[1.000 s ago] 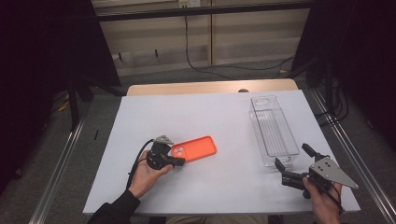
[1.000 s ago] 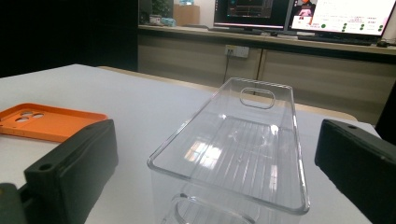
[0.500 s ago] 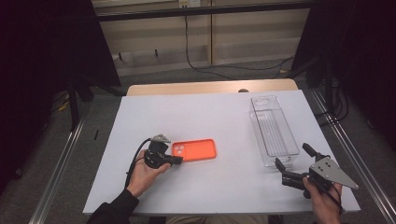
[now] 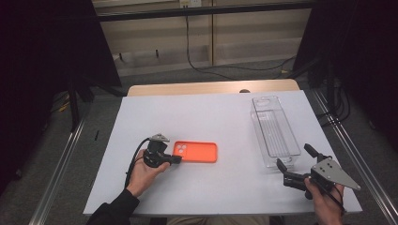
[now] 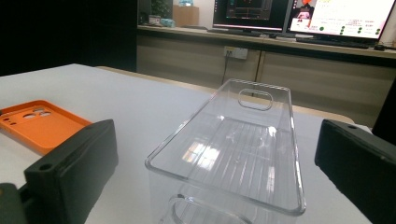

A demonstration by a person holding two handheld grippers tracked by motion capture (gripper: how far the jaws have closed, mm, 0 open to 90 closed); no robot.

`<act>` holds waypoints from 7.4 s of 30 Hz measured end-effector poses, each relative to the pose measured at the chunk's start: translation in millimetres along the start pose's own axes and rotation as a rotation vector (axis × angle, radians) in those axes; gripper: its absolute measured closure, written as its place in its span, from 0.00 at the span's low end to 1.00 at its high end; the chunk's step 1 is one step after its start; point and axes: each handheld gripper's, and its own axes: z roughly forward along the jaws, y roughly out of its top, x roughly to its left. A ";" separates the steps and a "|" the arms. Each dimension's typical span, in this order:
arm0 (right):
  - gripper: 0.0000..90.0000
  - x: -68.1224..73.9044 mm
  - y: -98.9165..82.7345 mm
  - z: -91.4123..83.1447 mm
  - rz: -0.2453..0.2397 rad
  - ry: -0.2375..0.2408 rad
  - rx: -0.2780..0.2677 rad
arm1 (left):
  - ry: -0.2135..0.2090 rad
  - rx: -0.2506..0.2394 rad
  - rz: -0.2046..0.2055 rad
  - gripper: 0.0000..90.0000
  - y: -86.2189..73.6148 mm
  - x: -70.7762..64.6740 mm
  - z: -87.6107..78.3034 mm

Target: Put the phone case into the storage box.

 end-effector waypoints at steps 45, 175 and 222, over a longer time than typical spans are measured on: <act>0.00 -0.1 0.0 0.2 0.002 -0.001 -0.001 | 0.076 -0.024 -0.006 1.00 18.0 14.7 9.4; 0.00 -1.5 -1.3 0.5 0.013 -0.001 0.004 | 0.131 -0.063 0.012 1.00 70.5 18.5 68.9; 0.00 -1.5 -1.0 -0.7 0.010 -0.006 0.003 | 0.069 -0.247 0.054 0.09 41.4 6.1 3.3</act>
